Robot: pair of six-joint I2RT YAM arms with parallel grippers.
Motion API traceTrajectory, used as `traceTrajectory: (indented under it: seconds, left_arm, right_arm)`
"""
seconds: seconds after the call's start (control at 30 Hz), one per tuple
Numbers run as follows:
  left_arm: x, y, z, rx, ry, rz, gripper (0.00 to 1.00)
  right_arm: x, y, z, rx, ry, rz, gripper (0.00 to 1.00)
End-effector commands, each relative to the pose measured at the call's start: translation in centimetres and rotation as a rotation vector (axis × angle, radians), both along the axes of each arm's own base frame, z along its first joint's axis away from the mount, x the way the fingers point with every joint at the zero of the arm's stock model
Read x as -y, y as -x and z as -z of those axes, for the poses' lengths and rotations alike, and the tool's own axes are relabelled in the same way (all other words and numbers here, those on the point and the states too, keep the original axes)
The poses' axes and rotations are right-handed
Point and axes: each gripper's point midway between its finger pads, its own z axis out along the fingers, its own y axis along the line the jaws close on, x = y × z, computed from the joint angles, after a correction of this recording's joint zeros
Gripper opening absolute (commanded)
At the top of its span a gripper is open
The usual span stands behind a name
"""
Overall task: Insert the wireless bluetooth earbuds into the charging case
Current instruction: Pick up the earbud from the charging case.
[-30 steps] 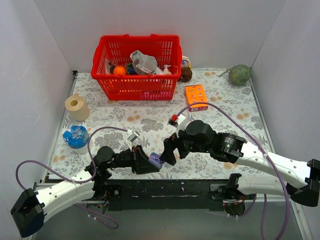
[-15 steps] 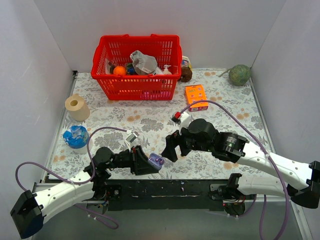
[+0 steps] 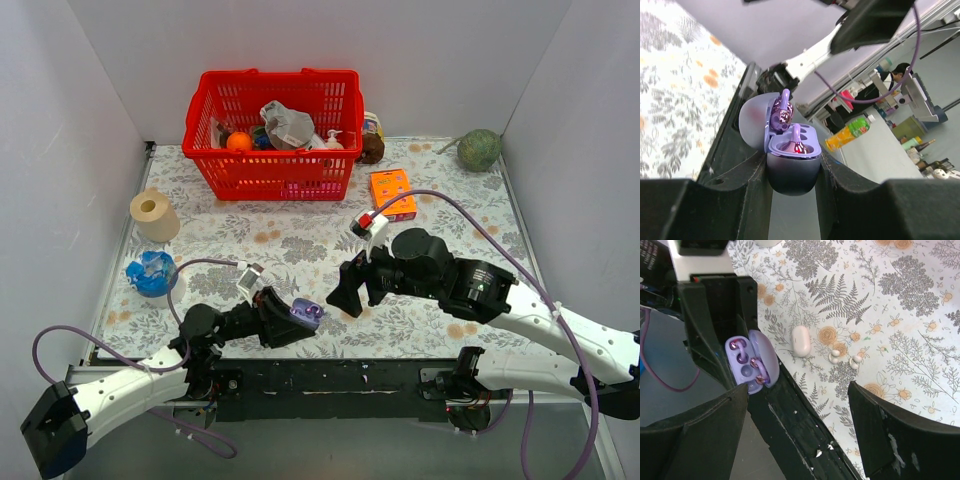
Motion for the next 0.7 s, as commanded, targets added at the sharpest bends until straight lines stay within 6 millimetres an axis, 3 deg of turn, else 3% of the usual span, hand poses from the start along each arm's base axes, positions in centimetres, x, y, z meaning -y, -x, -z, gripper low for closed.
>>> traceTrajectory:
  seconds: [0.0,0.27,0.3,0.4,0.43,0.53,0.67]
  left_arm:
    - [-0.9,-0.8,-2.3,0.173,0.123,-0.099,0.00]
    - [-0.4,-1.7,-1.8,0.216,0.107,-0.130,0.00]
    - [-0.3,-1.6,-1.7,0.210,0.105,-0.118,0.00]
    - [0.1,-1.6,-1.1,0.163,0.084,-0.093,0.00]
    - [0.2,-1.4,-1.1,0.155,0.079,-0.080,0.00]
    - [0.5,-1.4,-0.7,0.123,0.060,-0.064,0.00]
    - [0.4,-1.4,-0.6,0.108,0.051,-0.070,0.00]
  right_arm:
    - [0.0,0.0,-0.4,0.015,-0.032,-0.001,0.87]
    - [-0.3,0.3,-1.6,0.041,-0.038,-0.032,0.84]
    - [-0.6,0.8,-2.4,0.049,-0.044,-0.070,0.80]
    - [-0.9,1.1,-2.2,0.100,0.023,-0.121,0.71]
    - [-1.0,1.2,-3.2,0.143,0.025,-0.150,0.70]
    - [-1.1,0.6,-3.6,0.197,0.079,-0.154,0.66]
    - [-1.1,0.3,-2.7,0.228,0.172,-0.192,0.57]
